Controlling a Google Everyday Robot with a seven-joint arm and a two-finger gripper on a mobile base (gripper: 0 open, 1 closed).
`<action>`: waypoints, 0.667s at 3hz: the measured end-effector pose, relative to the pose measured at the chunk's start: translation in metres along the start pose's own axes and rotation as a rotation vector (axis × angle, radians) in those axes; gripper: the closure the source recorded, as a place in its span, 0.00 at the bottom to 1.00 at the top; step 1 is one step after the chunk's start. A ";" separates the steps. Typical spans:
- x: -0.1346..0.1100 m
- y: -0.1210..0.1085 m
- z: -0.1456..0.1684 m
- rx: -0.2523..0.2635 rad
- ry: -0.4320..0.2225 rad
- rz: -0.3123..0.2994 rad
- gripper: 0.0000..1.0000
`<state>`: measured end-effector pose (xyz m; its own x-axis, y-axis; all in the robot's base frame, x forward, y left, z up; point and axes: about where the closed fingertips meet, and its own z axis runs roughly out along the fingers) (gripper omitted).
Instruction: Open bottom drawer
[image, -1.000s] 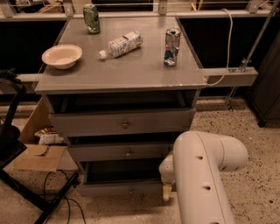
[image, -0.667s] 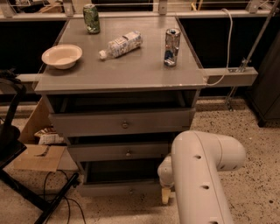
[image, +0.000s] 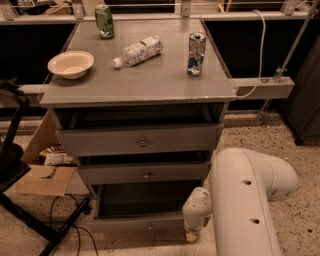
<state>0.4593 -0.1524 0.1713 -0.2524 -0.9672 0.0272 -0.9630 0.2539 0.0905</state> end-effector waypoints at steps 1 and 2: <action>0.000 0.001 -0.006 0.000 0.000 0.000 0.74; 0.000 0.000 -0.008 0.000 0.000 0.000 0.95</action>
Offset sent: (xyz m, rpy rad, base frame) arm -0.1868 -0.0267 0.0171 -0.0881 0.3474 -0.1857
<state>0.4599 -0.1525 0.1790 -0.2525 -0.9672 0.0273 -0.9630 0.2539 0.0906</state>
